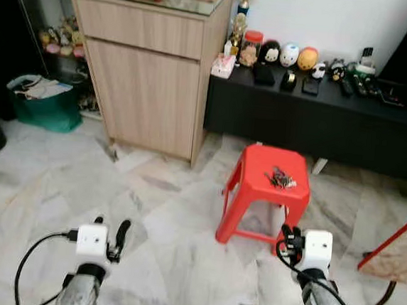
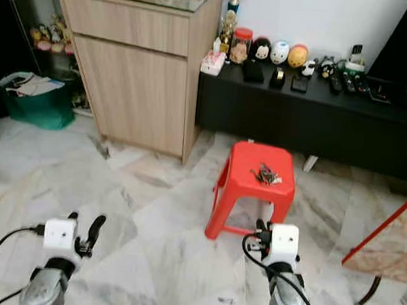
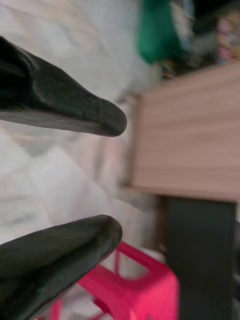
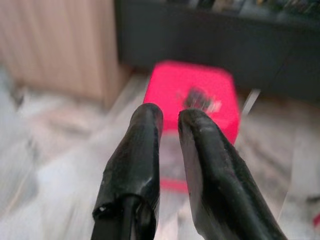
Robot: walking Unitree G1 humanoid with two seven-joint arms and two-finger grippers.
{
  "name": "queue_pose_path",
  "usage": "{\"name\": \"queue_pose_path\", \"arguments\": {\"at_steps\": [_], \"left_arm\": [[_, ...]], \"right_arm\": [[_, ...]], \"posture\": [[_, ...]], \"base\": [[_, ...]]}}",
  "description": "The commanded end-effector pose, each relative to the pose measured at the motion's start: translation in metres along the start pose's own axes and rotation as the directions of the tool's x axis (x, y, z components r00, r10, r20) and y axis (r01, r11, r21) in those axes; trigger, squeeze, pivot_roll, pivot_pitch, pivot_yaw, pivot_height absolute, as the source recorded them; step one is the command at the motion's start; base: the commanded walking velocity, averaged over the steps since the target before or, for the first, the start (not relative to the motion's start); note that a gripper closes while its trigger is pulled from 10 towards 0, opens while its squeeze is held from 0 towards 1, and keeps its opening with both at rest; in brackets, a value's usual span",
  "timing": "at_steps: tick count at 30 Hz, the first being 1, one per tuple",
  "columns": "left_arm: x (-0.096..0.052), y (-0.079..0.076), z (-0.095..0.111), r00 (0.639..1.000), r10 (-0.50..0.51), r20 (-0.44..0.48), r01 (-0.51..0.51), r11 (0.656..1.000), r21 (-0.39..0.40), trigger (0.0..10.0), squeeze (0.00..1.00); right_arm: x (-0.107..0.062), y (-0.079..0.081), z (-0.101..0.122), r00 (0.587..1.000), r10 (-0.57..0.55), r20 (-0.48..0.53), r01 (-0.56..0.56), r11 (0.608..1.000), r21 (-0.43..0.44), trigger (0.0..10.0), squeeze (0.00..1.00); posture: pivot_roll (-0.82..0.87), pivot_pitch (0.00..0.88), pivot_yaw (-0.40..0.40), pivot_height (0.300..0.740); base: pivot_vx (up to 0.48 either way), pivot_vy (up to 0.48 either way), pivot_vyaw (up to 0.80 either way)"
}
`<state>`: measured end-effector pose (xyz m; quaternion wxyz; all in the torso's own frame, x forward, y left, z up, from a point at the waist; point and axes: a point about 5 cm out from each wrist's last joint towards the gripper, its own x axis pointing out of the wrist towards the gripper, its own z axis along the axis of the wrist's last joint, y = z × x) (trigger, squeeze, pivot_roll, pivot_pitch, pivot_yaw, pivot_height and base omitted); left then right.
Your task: Hang keys on a hook
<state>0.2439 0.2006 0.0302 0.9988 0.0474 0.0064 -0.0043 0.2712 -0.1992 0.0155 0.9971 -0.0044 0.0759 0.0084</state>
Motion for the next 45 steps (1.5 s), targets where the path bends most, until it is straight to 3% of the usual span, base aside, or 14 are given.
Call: {"name": "queue_pose_path", "arguments": {"at_steps": [1,2,3,11,21,22,23,24,25,27,37,45], "left_arm": [[-0.005,0.000,-0.001,1.000,-0.001,-0.008,0.001,1.000,-0.016,10.0,0.00],[-0.006,0.001,0.001,1.000,0.009,-0.003,-0.009,1.000,-0.026,10.0,0.00],[-0.007,0.003,0.002,1.000,0.015,0.000,-0.015,0.999,-0.030,10.0,0.00],[-0.002,0.011,0.012,1.000,0.017,-0.002,-0.017,1.000,-0.003,10.0,0.00],[-0.001,0.005,0.015,1.000,0.006,-0.007,-0.006,0.999,-0.042,10.0,0.00],[-0.001,0.005,0.015,1.000,0.005,-0.013,-0.006,0.999,-0.050,10.0,0.00],[0.000,0.005,0.013,1.000,0.012,-0.020,-0.013,0.998,-0.058,10.0,0.00],[0.001,0.006,0.012,0.999,0.019,-0.029,-0.021,0.997,-0.068,10.0,0.00],[0.001,0.006,0.010,0.999,0.027,-0.038,-0.030,0.997,-0.078,10.0,0.00],[0.005,0.006,0.005,0.997,0.030,-0.064,-0.035,0.996,-0.085,10.0,0.00],[0.008,0.006,0.013,0.999,0.016,-0.035,-0.019,0.996,-0.088,10.0,0.00],[0.012,0.005,0.013,0.999,0.001,-0.033,-0.003,0.997,-0.078,10.0,0.00]], "right_arm": [[-0.006,-0.009,0.000,0.998,-0.060,0.029,0.059,0.998,0.027,10.0,0.00],[-0.008,-0.009,-0.002,0.997,-0.066,0.028,0.065,0.997,0.029,10.0,0.84],[-0.009,-0.009,-0.003,0.997,-0.073,0.027,0.072,0.997,0.037,10.0,1.00],[-0.009,-0.003,0.000,0.998,-0.055,0.042,0.053,0.997,0.058,10.0,1.00],[-0.006,-0.015,0.005,0.995,-0.086,0.045,0.083,0.995,0.060,10.0,1.00],[-0.006,-0.014,0.003,0.996,-0.079,0.028,0.077,0.994,0.072,10.0,0.61],[-0.006,-0.013,-0.003,0.998,-0.065,-0.005,0.065,0.993,0.103,10.0,0.61],[-0.007,-0.013,-0.007,0.998,-0.062,-0.034,0.065,0.991,0.114,10.0,0.11],[-0.008,-0.015,-0.012,0.995,-0.077,-0.065,0.083,0.991,0.106,10.0,0.00],[-0.011,-0.025,-0.024,0.977,-0.147,-0.156,0.162,0.983,0.088,10.0,0.00],[-0.005,-0.017,-0.007,0.993,-0.111,-0.040,0.114,0.988,0.103,10.0,0.00],[-0.008,-0.010,-0.014,0.993,-0.100,-0.060,0.105,0.989,0.101,10.0,0.00]], "posture": [[0.08,0.000,-0.101,0.715],[0.08,0.000,-0.102,0.715],[0.09,0.000,-0.103,0.715],[0.09,0.000,-0.100,0.715],[0.07,0.000,-0.104,0.715],[0.07,0.000,-0.103,0.715],[0.06,0.000,-0.098,0.715],[0.06,0.000,-0.098,0.715],[0.06,0.000,-0.097,0.715],[0.06,0.000,-0.104,0.715],[0.05,0.000,-0.092,0.715],[0.05,0.000,-0.089,0.715]], "base": [[0.000,0.000,0.00],[0.000,0.000,0.00],[0.000,0.000,0.00],[0.000,0.000,0.00],[0.000,0.000,0.00],[0.000,0.000,0.00],[0.000,0.000,0.00],[0.000,0.000,0.00],[0.000,0.000,0.00],[0.135,0.000,0.00],[0.301,0.000,0.00],[0.345,0.000,0.00]]}}
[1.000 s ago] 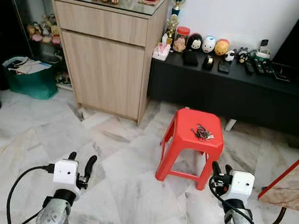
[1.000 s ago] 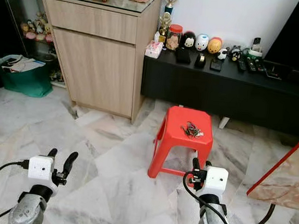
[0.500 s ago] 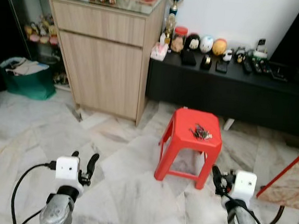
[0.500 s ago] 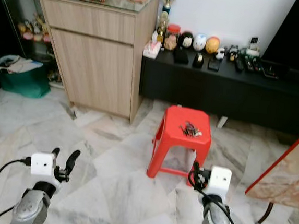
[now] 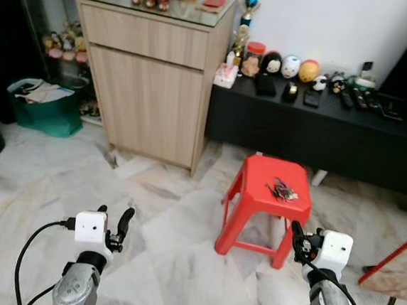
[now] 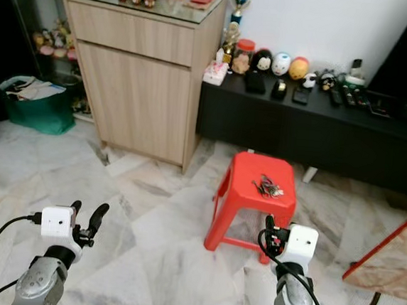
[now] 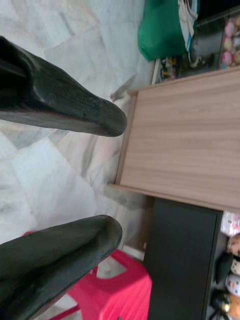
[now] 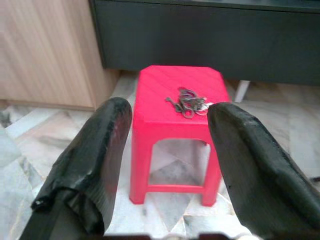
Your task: Hang keys on a hook
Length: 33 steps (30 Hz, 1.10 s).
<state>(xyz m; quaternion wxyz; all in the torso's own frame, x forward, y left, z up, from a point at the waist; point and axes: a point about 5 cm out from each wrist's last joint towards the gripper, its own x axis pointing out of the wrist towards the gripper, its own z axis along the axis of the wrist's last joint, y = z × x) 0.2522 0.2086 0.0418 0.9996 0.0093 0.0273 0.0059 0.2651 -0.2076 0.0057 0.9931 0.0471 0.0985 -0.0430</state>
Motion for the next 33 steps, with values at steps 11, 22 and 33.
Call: {"name": "queue_pose_path", "arguments": {"at_steps": [11,22,33], "left_arm": [[0.0051,-0.0005,0.0041,1.000,-0.028,0.007,0.028,1.000,0.014,10.0,0.00],[0.0064,0.0021,0.0060,1.000,-0.022,0.015,0.022,1.000,0.018,10.0,0.00],[0.0082,0.0011,0.0085,1.000,-0.019,0.023,0.019,1.000,0.014,10.0,0.00]], "right_arm": [[-0.0015,0.0034,-0.0035,1.000,-0.004,-0.006,0.004,1.000,0.009,10.0,0.00],[-0.0009,0.0057,-0.0061,1.000,-0.007,-0.026,0.007,1.000,0.013,10.0,0.00],[0.0013,0.0075,-0.0052,1.000,0.000,-0.029,0.000,1.000,0.015,10.0,0.00]], "posture": [[0.05,0.000,-0.070,0.715],[0.06,0.000,-0.067,0.715],[0.06,0.000,-0.072,0.715]], "base": [[0.362,0.000,0.00],[0.363,0.000,0.00],[0.365,0.000,0.00]]}}
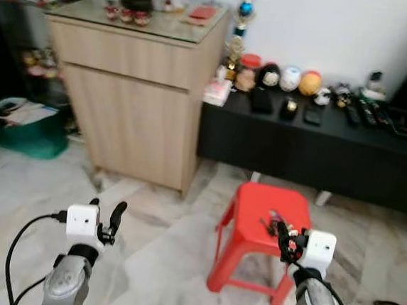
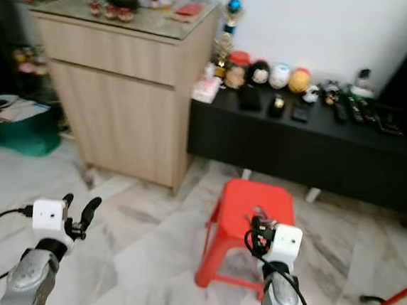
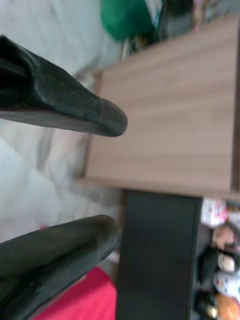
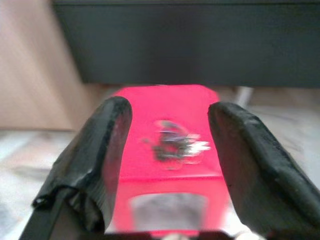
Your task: Hang keys on a hook
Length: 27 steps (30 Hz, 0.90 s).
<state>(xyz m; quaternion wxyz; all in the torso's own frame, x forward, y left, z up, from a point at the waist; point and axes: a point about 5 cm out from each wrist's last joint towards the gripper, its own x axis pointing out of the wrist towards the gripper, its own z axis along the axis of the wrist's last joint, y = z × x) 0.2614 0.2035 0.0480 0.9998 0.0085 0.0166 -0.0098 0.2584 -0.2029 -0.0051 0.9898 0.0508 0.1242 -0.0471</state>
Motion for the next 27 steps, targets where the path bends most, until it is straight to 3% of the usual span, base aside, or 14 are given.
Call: {"name": "queue_pose_path", "arguments": {"at_steps": [1,27], "left_arm": [[-0.0003,0.0063,0.0022,1.000,0.015,0.003,-0.015,1.000,0.013,10.0,0.00],[-0.0008,0.0088,0.0017,1.000,0.031,-0.001,-0.031,0.999,0.011,10.0,0.00]], "right_arm": [[0.0059,0.0043,0.0080,1.000,0.010,0.025,-0.011,1.000,0.008,10.0,0.00],[0.0077,0.0033,0.0104,1.000,-0.011,0.030,0.010,1.000,0.023,10.0,0.00]], "posture": [[0.06,0.000,-0.071,0.715],[0.04,0.000,-0.069,0.715]], "base": [[0.364,0.000,0.00],[0.366,0.000,0.00]]}}
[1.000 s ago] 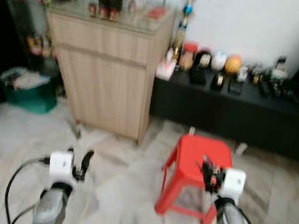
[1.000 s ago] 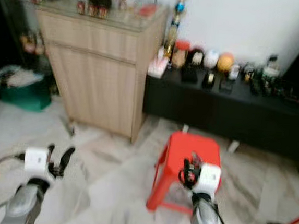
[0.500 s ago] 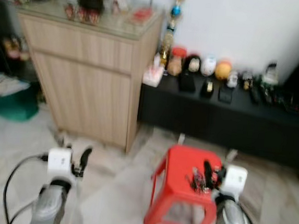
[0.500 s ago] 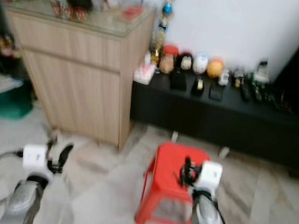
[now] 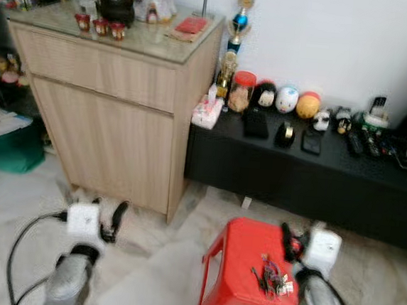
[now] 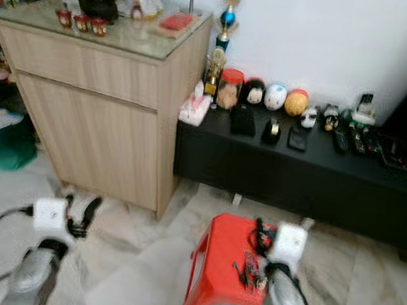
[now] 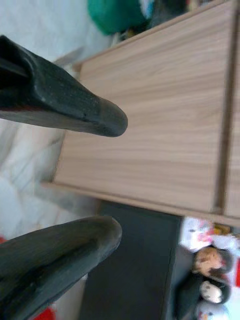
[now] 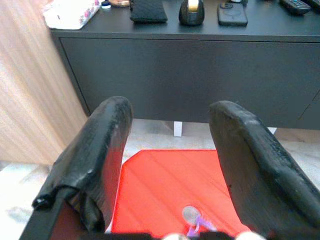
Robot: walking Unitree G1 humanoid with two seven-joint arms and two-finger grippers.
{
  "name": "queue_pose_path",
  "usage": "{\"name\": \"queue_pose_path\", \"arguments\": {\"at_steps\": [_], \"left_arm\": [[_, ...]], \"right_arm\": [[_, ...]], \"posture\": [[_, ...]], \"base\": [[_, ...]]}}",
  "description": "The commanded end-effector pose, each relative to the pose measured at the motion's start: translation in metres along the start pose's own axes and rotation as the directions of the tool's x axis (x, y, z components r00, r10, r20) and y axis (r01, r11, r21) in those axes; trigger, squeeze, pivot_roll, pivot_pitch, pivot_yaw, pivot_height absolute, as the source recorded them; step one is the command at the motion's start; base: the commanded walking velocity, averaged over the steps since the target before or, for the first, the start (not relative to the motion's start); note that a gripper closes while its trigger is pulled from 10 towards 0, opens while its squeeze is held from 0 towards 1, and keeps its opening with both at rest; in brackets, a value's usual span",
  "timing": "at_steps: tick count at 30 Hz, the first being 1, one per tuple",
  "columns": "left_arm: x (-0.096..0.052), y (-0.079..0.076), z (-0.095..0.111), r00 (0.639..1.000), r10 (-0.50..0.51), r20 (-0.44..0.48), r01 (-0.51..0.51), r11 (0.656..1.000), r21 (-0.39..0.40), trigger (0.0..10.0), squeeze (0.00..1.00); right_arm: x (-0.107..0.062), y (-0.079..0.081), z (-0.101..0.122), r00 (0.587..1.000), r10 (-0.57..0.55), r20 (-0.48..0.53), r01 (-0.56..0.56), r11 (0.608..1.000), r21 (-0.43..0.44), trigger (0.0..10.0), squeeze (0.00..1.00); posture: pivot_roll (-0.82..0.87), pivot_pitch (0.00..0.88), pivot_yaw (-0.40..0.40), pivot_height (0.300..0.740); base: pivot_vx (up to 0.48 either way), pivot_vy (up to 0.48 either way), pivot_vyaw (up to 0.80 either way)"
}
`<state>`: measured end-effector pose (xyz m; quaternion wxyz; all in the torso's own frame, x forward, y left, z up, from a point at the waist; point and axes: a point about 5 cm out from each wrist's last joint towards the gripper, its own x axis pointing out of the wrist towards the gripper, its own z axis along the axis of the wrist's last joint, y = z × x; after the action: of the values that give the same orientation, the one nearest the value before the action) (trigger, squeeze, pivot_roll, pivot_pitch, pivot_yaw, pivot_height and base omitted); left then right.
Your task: Hang keys on a hook
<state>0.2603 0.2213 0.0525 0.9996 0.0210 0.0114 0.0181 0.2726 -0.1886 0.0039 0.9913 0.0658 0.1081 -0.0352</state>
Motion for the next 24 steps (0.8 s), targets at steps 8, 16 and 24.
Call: {"name": "queue_pose_path", "arguments": {"at_steps": [8,16,24], "left_arm": [[0.0003,-0.0098,-0.0020,1.000,-0.025,-0.012,0.025,1.000,-0.008,10.0,0.00],[-0.0005,-0.0092,-0.0010,1.000,-0.023,-0.004,0.023,1.000,0.012,10.0,0.00],[-0.0012,-0.0118,-0.0021,1.000,-0.027,-0.005,0.027,1.000,0.005,10.0,0.00]], "right_arm": [[-0.0027,-0.0137,0.0002,0.999,-0.042,-0.002,0.042,0.999,-0.004,10.0,0.00],[-0.0023,-0.0130,0.0006,0.999,-0.040,0.000,0.040,0.999,-0.005,10.0,0.00],[-0.0027,-0.0137,0.0000,0.999,-0.040,-0.004,0.040,0.999,-0.008,10.0,0.00]], "posture": [[0.05,0.000,-0.074,0.715],[0.05,0.000,-0.075,0.715],[0.05,0.000,-0.078,0.715]], "base": [[0.078,0.000,0.00],[0.000,-0.205,0.00],[0.000,-0.391,0.00]]}}
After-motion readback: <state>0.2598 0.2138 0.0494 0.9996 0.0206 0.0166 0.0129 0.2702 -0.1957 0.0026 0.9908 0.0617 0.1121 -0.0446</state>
